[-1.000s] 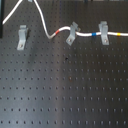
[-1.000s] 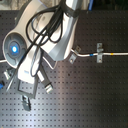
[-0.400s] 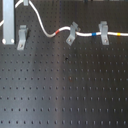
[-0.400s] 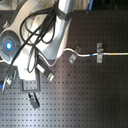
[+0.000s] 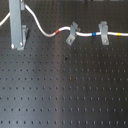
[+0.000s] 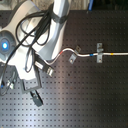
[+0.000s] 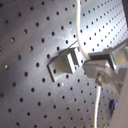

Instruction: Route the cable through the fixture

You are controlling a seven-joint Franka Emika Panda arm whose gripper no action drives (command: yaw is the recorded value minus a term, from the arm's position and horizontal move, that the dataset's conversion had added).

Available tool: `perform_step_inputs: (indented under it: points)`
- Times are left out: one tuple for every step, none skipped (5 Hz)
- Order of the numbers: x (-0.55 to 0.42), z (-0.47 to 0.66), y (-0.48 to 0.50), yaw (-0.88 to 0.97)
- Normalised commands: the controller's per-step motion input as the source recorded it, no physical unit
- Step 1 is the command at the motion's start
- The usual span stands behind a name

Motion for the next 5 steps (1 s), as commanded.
perform_step_inputs:
  points:
    - [-0.438,0.33,0.110,-0.34]
    - [-0.403,0.31,0.087,-0.34]
    - [-0.299,0.23,0.052,-0.30]
    - [-0.284,0.21,0.100,-0.23]
    - [-0.251,0.19,0.107,-0.13]
